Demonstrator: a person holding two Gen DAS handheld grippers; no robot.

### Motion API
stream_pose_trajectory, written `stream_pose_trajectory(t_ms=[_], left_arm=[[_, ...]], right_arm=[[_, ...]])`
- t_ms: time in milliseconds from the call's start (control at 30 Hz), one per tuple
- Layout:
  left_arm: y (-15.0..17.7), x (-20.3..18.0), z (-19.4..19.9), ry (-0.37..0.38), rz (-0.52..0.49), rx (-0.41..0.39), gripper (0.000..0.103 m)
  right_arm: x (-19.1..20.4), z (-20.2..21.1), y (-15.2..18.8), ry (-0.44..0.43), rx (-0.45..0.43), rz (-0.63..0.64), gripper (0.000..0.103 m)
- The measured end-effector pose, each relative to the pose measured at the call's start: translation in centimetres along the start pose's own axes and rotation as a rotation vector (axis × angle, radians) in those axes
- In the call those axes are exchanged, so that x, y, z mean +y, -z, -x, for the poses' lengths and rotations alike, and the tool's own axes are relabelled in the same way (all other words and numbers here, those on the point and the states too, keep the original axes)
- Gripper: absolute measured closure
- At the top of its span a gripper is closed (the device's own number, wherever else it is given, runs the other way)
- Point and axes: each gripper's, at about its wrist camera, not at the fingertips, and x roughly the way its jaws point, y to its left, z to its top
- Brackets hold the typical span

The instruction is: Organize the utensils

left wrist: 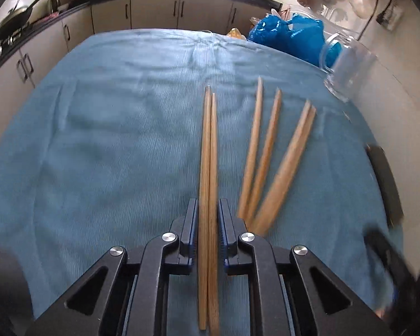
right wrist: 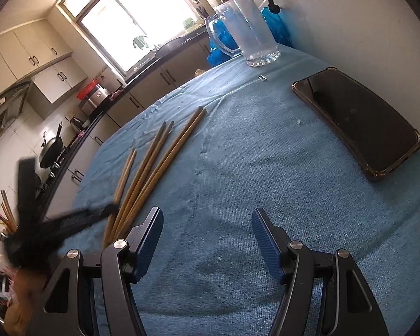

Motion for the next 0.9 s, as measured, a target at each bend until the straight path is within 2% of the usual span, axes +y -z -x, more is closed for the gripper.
stream_pose_trajectory(t_ms=[100,200,300,400,467,567,733,800,867,900], left_arm=[[3.8,0.5,2.5,-0.002,-0.02,0.0,0.09],[6.0,1.5,4.1,0.047,-0.007,0.014,0.089],[6.2,3.0,4.2,0.12,0.055,0.017,0.087],[6.0,3.6,4.2,0.121,0.045,0.001,0.087],[6.1,4.0,4.3,0.126,0.046,-0.004,0.096],[6.8,5.3,4.6,0.178,0.084,0.0,0.096],[7.1,5.5,4.9,0.166,0.078,-0.023,0.096],[7.1,5.5,4.8,0.167,0.088,-0.019,0.096],[7.0,5.4,4.8,0.163,0.087,-0.017,0.096],[7.0,5.4,4.8,0.162,0.086,-0.015,0.096]], right_arm=[[0.6,-0.3,0.1,0.017,0.009,0.031,0.029],[1.4,-0.6,-0.1,0.058,0.039,0.081,0.029],[3.0,-0.9,0.1,-0.011,0.093,0.091,0.029],[5.0,-1.6,0.3,-0.062,0.141,0.13,0.029],[6.7,-2.4,0.8,-0.079,0.175,0.173,0.031],[8.2,-3.4,1.5,-0.083,0.205,0.222,0.035],[8.9,-5.5,-1.1,0.022,0.175,0.212,0.041],[9.3,-7.3,-2.9,0.089,0.175,0.224,0.049],[9.8,-8.5,-3.8,0.131,0.167,0.231,0.052],[10.1,-9.3,-4.3,0.163,0.167,0.24,0.057]])
